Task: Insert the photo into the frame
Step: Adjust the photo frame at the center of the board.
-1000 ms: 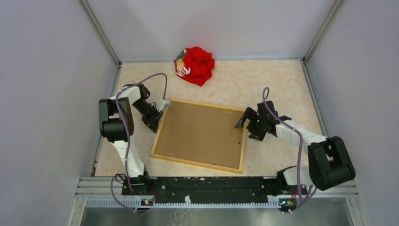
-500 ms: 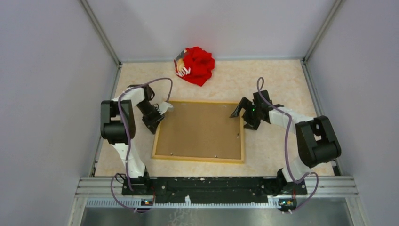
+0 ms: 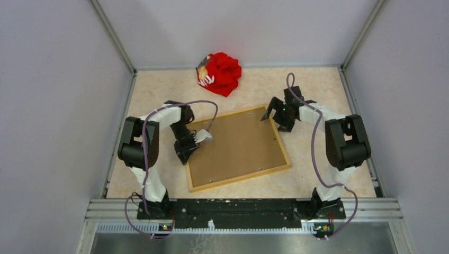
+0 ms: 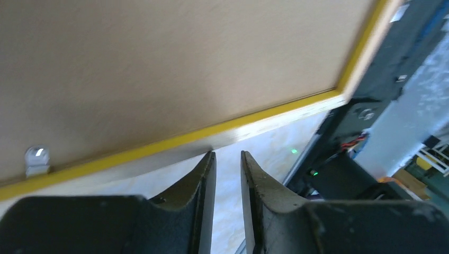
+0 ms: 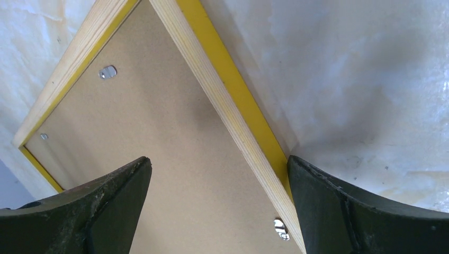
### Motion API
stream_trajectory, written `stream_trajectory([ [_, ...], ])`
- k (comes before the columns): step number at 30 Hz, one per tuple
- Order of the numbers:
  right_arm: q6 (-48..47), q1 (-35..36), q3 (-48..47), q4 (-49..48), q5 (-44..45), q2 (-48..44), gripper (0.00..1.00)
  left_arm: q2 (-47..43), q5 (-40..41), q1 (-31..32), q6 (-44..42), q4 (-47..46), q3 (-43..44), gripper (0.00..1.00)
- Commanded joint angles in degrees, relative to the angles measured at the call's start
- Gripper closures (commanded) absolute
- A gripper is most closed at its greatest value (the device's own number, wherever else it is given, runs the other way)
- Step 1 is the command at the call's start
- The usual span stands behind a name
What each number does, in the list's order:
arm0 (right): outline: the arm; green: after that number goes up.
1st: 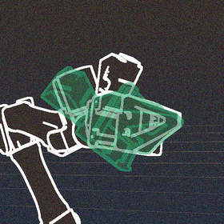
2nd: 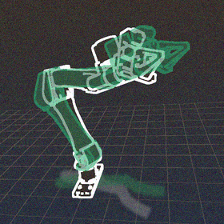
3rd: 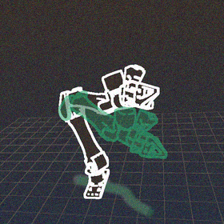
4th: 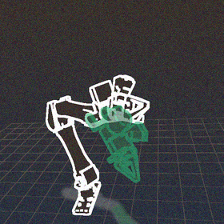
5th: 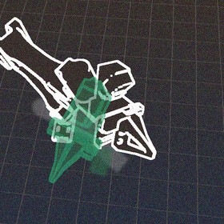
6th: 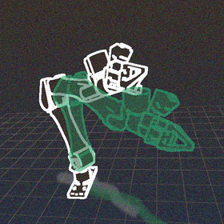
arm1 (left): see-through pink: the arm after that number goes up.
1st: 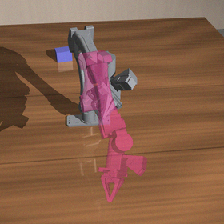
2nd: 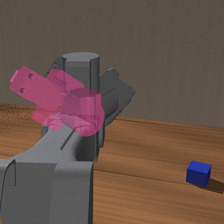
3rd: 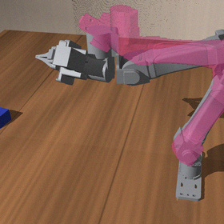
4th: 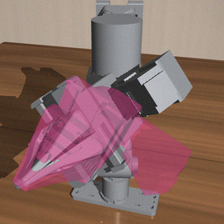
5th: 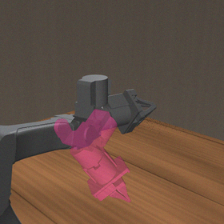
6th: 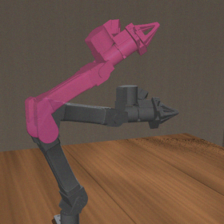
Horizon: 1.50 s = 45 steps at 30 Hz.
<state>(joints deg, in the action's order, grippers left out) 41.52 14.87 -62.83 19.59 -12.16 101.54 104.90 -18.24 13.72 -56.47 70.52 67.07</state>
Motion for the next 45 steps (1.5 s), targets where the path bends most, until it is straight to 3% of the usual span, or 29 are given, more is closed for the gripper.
stream_trajectory([
  [1, -0.46, -0.27, -6.71, 3.33, -4.87, 2.34, 0.01, -1.19, -12.08, 2.49, -5.47, 5.82, 2.04, 0.68],
  [4, -1.80, -0.34, -12.25, 6.88, -3.79, 4.31, 0.01, 0.10, -12.03, 2.25, -6.23, 10.42, 5.71, 0.63],
  [9, -2.93, -0.46, -16.77, 11.89, 2.77, 3.49, 0.01, 0.21, -5.13, -1.53, -4.59, 7.94, 15.03, 0.58],
  [14, -0.57, -0.25, -13.81, 8.96, 4.98, -2.72, 0.02, 10.10, -7.98, -10.32, 5.00, 2.48, 35.31, 0.58],
  [18, 0.47, 1.37, -9.90, 7.37, 2.00, -6.36, 0.03, 16.23, -8.01, -11.17, 10.67, -2.26, 41.44, 0.61],
  [27, 2.25, 8.96, 10.03, 7.55, -3.22, -24.56, 0.11, 18.98, -10.47, -11.43, 12.26, -6.05, 36.69, 0.66],
  [31, 8.28, 11.28, 21.37, 9.79, -8.45, -38.36, 0.13, 18.37, -8.63, -11.47, 12.04, -8.17, 32.98, 0.67],
  [36, 13.80, 16.09, 29.54, 17.08, -7.77, -51.71, 0.13, 18.26, -8.93, -11.95, 11.35, -8.94, 30.45, 0.68],
  [40, 15.43, 17.07, 33.09, 18.44, -7.70, -53.84, 0.13, 17.44, -10.05, -12.04, 10.06, -7.67, 28.67, 0.73],
  [45, 13.95, 17.49, 34.08, 16.09, -5.83, -49.99, 0.11, 14.30, -10.25, -12.12, 8.23, -7.94, 23.18, 0.75],
])
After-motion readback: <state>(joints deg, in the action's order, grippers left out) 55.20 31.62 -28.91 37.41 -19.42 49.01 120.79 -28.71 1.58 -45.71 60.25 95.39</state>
